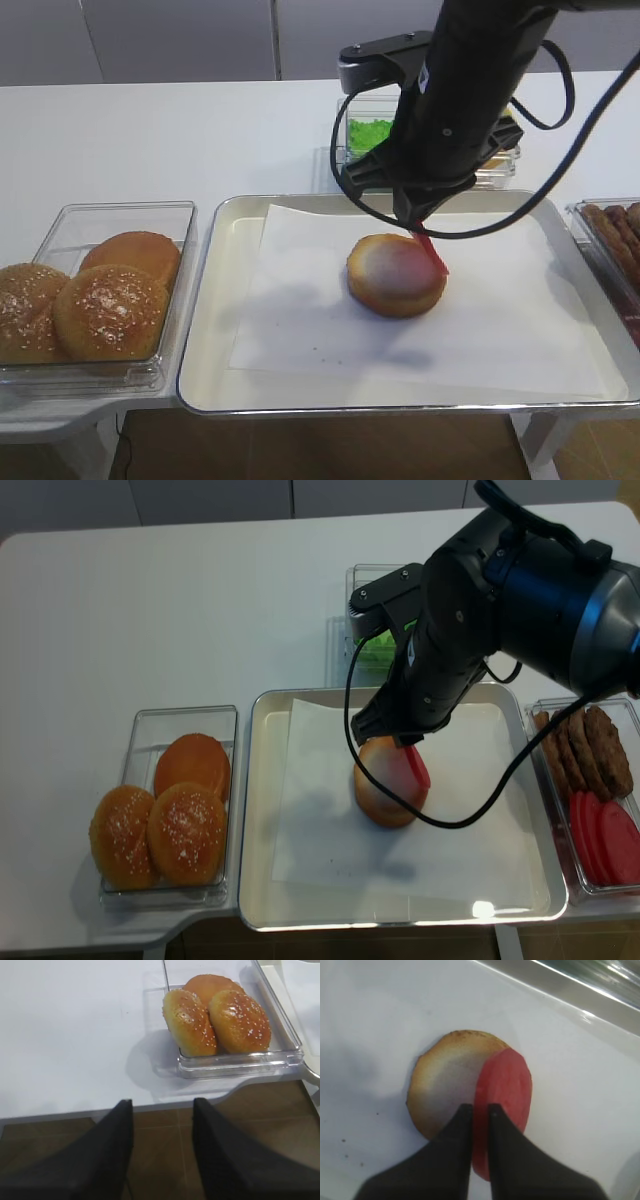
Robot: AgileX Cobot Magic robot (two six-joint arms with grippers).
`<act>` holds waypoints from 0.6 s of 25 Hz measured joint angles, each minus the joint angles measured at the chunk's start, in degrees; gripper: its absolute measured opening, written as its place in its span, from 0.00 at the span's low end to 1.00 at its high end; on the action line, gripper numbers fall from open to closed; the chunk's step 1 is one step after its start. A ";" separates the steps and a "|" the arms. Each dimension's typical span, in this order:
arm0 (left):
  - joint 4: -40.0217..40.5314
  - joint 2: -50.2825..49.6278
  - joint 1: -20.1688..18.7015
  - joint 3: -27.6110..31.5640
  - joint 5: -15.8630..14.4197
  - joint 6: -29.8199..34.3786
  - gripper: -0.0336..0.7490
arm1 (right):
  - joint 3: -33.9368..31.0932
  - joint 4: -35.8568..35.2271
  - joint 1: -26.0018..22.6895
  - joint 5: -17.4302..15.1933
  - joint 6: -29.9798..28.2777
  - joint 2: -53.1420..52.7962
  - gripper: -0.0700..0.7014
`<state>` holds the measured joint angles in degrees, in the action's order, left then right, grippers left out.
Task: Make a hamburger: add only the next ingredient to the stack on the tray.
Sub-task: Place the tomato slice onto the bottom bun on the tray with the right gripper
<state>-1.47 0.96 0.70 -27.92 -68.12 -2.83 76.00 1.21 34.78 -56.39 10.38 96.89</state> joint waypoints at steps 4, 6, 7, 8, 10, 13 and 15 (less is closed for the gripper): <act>0.00 0.00 0.00 0.00 0.00 0.00 0.42 | 0.00 -0.13 0.00 0.00 -0.26 0.00 0.16; 0.00 0.00 0.00 0.00 0.00 0.00 0.42 | 0.00 -0.17 0.00 0.00 -0.26 0.00 0.17; 0.00 0.00 0.00 0.00 0.00 0.00 0.42 | 0.00 -0.27 0.00 0.00 -0.26 0.00 0.18; 0.00 0.00 0.00 0.00 0.00 0.00 0.42 | 0.00 -0.37 0.00 0.00 -0.26 0.00 0.20; 0.00 0.00 0.00 0.00 0.00 0.00 0.42 | 0.00 -0.54 0.00 0.00 -0.26 0.00 0.23; 0.00 0.00 0.00 0.00 0.00 0.00 0.42 | 0.00 -0.68 0.00 -0.12 -0.15 0.04 0.32; 0.00 0.00 0.00 0.00 0.00 0.00 0.42 | 0.00 -1.21 0.00 -0.21 -0.15 0.13 0.39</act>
<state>-1.47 0.96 0.70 -27.92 -68.12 -2.83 76.00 0.00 34.78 -56.60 10.22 97.02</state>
